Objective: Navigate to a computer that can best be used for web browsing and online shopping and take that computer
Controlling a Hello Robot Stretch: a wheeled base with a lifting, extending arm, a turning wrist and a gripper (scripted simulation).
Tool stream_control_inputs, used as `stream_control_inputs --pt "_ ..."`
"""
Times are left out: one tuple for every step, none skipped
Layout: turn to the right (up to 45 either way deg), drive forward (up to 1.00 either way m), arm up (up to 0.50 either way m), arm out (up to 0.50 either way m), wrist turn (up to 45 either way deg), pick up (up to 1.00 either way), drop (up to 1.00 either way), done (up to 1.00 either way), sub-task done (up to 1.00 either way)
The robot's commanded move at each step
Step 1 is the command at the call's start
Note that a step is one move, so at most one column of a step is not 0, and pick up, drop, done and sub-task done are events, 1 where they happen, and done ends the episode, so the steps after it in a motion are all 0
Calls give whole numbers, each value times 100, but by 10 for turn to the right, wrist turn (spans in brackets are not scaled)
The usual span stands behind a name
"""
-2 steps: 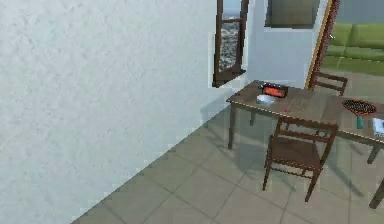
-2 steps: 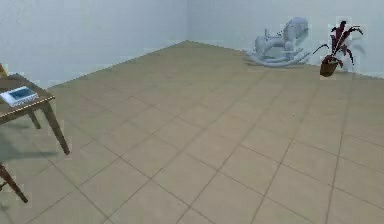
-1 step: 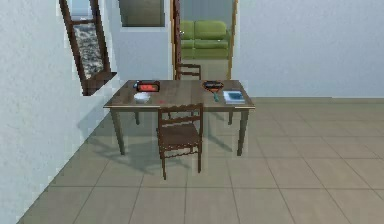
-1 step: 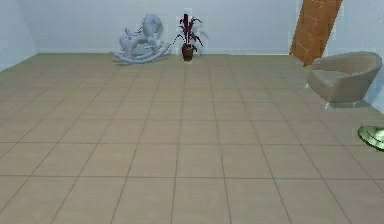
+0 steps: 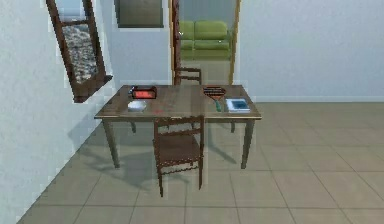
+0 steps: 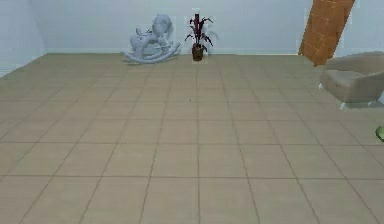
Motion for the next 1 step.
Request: stream_control_inputs --pt "-450 0 0 0 0 0 0 0 0"
